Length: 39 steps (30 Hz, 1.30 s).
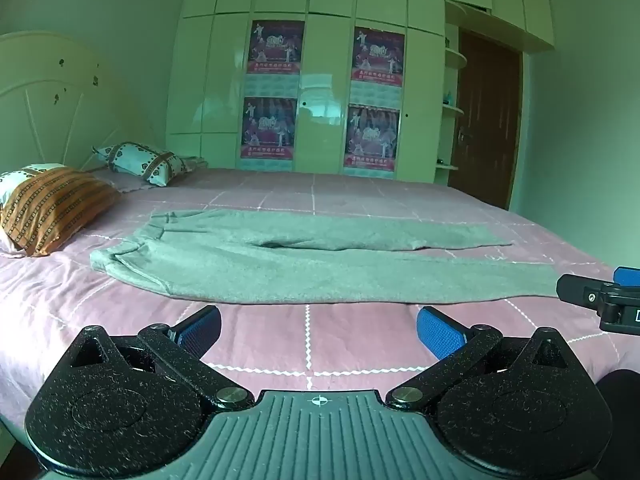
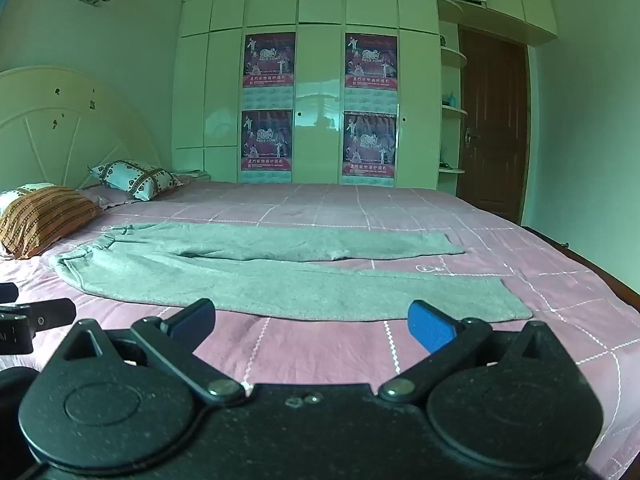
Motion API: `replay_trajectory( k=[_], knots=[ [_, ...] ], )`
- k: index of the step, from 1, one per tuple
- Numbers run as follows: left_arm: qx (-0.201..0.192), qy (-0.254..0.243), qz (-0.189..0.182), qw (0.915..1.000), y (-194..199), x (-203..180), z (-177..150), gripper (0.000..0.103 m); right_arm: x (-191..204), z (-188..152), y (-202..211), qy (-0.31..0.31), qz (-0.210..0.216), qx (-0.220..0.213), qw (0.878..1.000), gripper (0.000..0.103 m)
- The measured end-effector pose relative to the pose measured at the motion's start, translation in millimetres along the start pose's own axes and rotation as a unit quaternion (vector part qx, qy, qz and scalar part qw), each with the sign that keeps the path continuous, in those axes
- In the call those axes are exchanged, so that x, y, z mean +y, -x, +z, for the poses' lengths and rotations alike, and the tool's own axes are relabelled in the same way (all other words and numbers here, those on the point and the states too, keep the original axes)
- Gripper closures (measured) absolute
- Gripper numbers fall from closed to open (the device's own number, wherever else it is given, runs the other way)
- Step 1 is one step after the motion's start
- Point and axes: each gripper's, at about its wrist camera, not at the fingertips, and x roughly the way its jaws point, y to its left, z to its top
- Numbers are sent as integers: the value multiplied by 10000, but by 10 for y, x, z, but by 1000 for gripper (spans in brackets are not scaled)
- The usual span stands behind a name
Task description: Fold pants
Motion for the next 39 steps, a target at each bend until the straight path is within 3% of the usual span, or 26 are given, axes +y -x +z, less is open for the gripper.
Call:
replay_trajectory(
  k=[39],
  knots=[
    [41,26,32,10000,-4,45,-25,0,6,36,-7,-15,-3,67,10000,6]
  ],
)
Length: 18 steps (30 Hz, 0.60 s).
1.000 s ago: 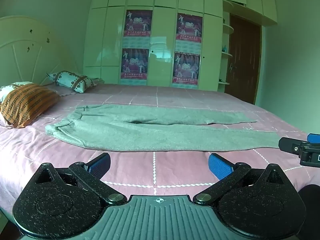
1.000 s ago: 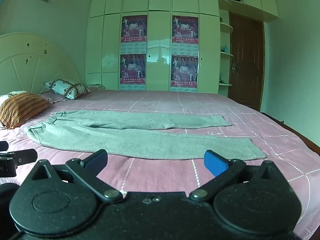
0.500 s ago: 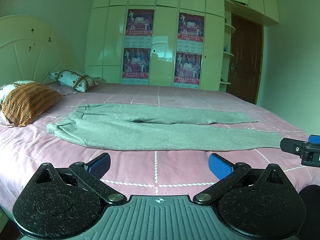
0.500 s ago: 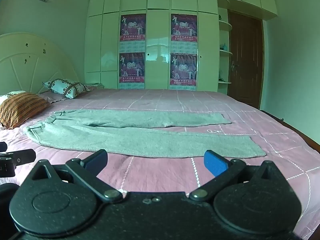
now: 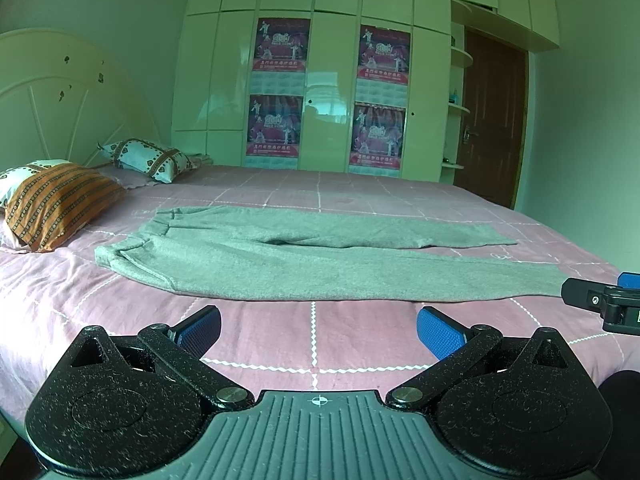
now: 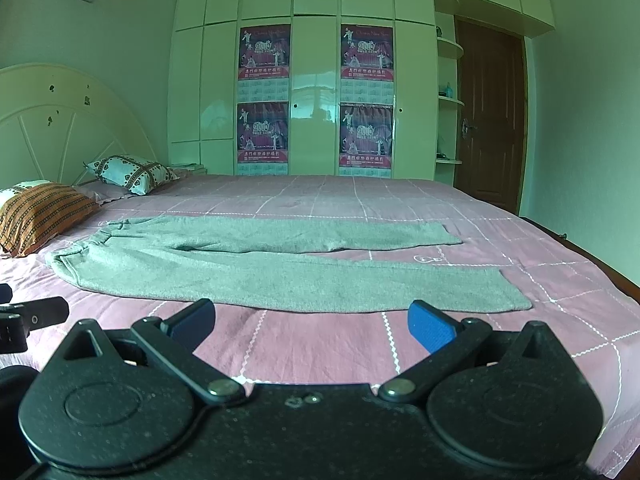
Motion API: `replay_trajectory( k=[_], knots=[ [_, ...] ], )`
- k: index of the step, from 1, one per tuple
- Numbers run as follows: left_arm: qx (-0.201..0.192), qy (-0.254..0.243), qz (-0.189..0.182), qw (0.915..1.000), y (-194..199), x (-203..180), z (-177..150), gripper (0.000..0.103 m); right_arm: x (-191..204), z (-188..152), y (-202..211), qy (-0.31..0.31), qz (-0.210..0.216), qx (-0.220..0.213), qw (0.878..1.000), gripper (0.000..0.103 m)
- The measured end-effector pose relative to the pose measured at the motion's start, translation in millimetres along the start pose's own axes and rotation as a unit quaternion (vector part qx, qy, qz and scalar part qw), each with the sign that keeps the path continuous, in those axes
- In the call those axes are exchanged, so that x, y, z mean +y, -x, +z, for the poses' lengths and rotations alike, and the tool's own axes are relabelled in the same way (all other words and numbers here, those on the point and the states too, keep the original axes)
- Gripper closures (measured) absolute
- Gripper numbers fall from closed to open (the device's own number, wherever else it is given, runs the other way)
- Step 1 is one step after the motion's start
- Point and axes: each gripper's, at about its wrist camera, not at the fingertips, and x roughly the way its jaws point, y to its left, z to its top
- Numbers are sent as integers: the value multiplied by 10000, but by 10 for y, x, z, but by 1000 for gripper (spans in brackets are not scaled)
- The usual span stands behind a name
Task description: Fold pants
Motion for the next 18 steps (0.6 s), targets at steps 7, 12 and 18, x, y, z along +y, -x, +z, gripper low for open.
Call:
replay_trajectory(
  k=[7,12,18],
  knots=[
    [16,11,11,10000,-15,35,-20,0,-8,-77,-62,-3,4,16,10000,6],
    [26,10,9,10000,-31,51,-24,0,-9,-72,-59,-6,-1,22,10000,6],
    [31,12,21,10000,-39,62,-27,0,-47,-66,-64,-18,7,26,10000,6]
  ],
)
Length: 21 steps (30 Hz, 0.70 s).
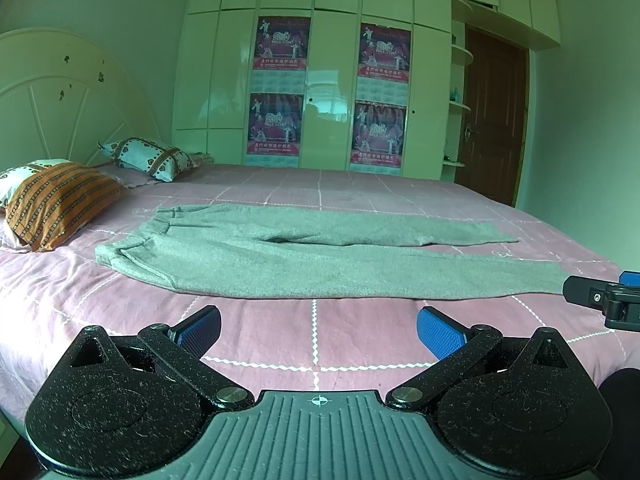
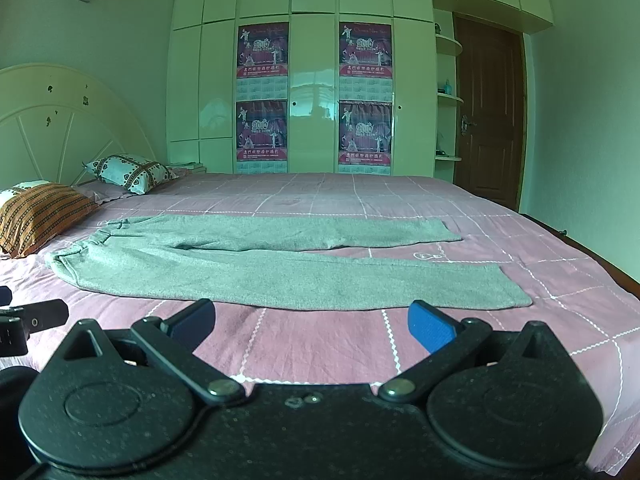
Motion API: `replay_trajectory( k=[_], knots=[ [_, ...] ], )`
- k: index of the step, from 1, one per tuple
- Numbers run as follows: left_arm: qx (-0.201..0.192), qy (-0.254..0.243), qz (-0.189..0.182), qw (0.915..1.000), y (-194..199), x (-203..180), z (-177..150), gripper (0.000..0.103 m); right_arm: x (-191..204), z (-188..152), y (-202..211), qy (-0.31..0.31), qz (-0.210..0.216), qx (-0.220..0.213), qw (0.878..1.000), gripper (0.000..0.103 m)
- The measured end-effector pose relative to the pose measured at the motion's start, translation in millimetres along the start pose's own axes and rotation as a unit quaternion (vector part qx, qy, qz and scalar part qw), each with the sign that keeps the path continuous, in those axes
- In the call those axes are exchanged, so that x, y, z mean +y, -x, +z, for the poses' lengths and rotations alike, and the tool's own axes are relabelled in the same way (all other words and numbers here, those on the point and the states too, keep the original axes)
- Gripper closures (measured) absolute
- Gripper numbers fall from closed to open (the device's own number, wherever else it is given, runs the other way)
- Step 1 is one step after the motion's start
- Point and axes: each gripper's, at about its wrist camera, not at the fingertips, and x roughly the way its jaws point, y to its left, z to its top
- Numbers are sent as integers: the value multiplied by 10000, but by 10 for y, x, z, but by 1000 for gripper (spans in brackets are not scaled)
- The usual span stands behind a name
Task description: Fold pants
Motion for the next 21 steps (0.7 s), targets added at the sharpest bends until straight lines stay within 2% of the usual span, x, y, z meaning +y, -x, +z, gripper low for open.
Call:
replay_trajectory(
  k=[21],
  knots=[
    [25,-7,9,10000,22,-20,22,0,5,11,1,-16,-1,23,10000,6]
  ],
)
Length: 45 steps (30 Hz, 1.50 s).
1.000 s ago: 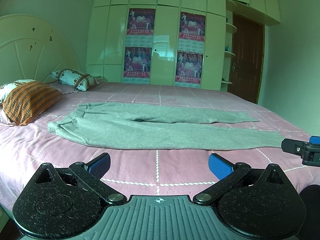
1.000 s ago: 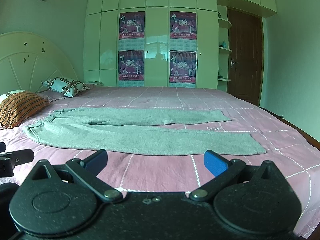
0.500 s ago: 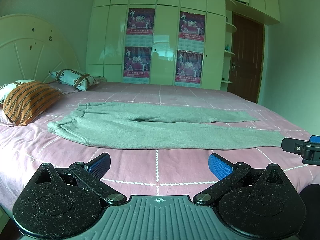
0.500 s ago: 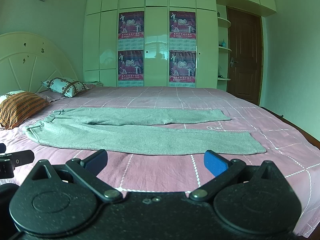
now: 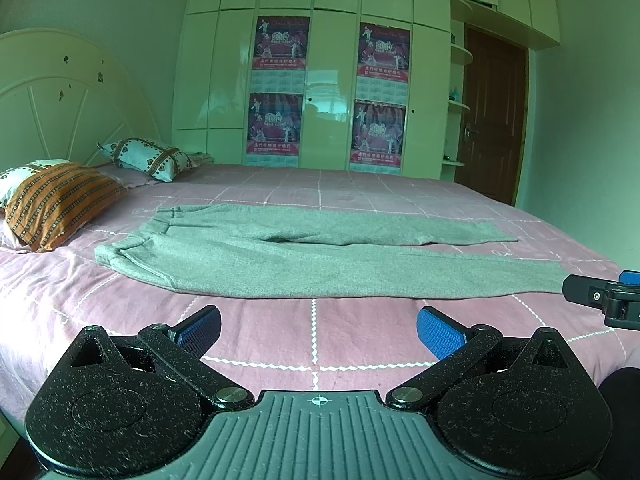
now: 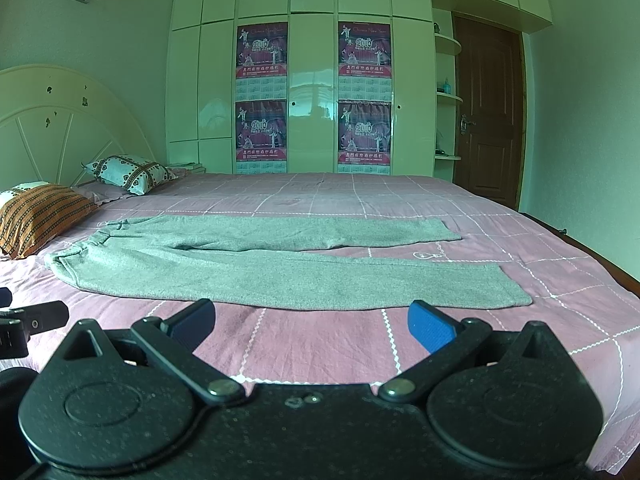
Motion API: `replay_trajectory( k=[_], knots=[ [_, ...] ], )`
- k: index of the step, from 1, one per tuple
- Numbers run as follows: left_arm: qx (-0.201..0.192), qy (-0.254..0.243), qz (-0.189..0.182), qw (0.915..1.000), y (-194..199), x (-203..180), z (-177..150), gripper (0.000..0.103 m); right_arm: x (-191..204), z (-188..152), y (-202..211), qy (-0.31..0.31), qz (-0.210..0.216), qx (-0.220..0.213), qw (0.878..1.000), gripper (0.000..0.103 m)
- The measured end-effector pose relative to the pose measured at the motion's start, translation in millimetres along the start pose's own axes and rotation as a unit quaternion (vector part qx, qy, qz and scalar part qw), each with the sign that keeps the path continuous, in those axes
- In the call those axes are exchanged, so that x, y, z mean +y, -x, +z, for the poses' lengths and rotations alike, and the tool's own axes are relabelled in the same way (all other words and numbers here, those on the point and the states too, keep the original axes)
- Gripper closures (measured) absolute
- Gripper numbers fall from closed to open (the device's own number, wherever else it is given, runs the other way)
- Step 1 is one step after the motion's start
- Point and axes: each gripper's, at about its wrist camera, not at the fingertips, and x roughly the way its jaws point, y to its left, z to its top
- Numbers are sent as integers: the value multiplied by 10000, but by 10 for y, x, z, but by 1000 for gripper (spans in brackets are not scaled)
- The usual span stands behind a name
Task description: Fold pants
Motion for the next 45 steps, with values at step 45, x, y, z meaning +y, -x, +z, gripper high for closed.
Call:
replay_trajectory(
  k=[45],
  knots=[
    [1058,-42,1084,9884,-2575,1786,1355,32,314,1138,-2333,413,1017,513,9926,31]
  ],
)
